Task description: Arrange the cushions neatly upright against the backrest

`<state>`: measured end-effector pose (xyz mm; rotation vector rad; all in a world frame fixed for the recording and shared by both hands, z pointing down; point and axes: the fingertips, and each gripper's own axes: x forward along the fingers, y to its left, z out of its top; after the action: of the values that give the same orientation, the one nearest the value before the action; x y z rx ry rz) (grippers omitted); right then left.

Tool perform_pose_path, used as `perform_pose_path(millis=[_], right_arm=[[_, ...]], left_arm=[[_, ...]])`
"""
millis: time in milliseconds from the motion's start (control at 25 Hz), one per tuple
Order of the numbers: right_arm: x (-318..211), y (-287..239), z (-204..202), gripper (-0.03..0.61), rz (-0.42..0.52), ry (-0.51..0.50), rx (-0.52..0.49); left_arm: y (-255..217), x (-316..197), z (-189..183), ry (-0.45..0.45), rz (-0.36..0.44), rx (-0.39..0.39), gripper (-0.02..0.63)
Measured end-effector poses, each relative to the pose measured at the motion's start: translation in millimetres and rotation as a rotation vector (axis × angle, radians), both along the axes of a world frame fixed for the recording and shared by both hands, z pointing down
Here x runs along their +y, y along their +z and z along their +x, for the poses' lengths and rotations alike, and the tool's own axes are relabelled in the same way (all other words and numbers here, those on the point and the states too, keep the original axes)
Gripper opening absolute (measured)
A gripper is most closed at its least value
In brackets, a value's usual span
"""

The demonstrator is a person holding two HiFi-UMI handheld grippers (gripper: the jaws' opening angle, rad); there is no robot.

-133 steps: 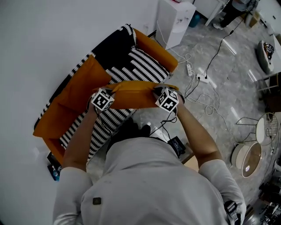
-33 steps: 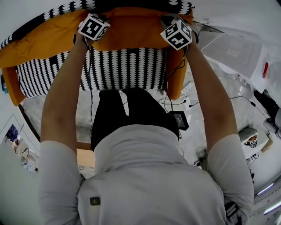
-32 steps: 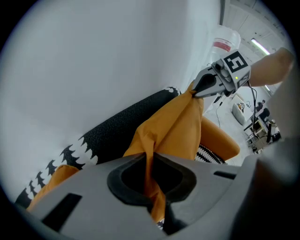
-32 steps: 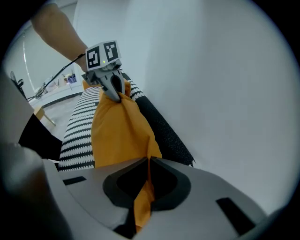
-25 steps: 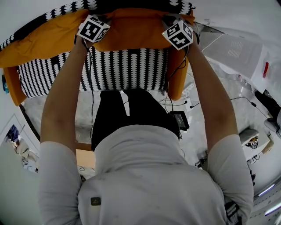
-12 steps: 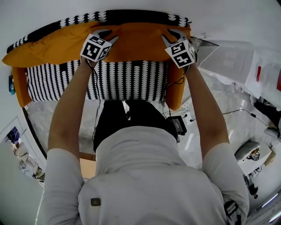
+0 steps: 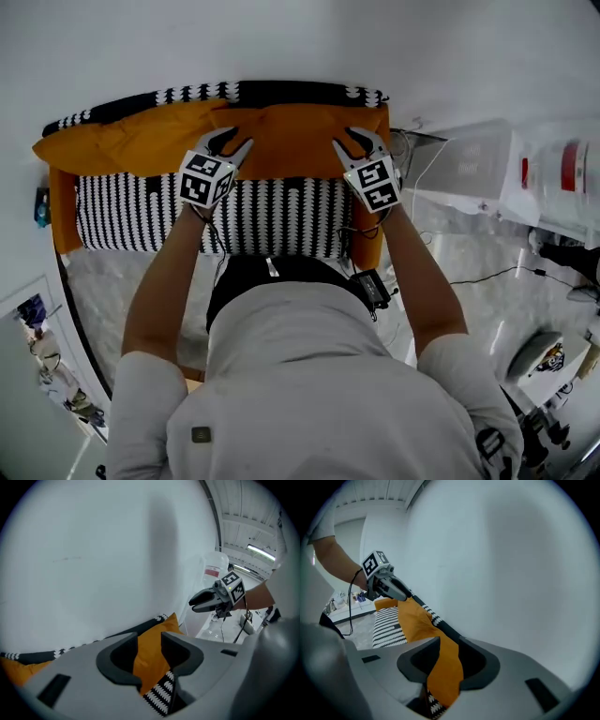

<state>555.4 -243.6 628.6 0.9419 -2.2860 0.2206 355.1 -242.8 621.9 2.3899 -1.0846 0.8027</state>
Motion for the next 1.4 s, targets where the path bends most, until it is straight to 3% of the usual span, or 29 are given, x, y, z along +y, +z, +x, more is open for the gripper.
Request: perform_pose_path(millis=[280,640,1080,1400], right_arm=[[31,-70,4,0.121,0.050,0.069,-0.155],[66,-140,11,0.058,0.164,0.072,-0.231],[83,-171,17,0.028,0.216,0.042,-0.278],[100,-174,-7,0.028,0.215,0.022,-0.267]], left_arm=[[-78,36,4,-0.057,0.119,0.070,0.120],[-156,63,0,-0.139,0.248,0.153,0.036],[-183,88,-3,-0.135,0.308,0.129,0.011],[-192,104,-9,-0.111,0.337,0.135,0.009]])
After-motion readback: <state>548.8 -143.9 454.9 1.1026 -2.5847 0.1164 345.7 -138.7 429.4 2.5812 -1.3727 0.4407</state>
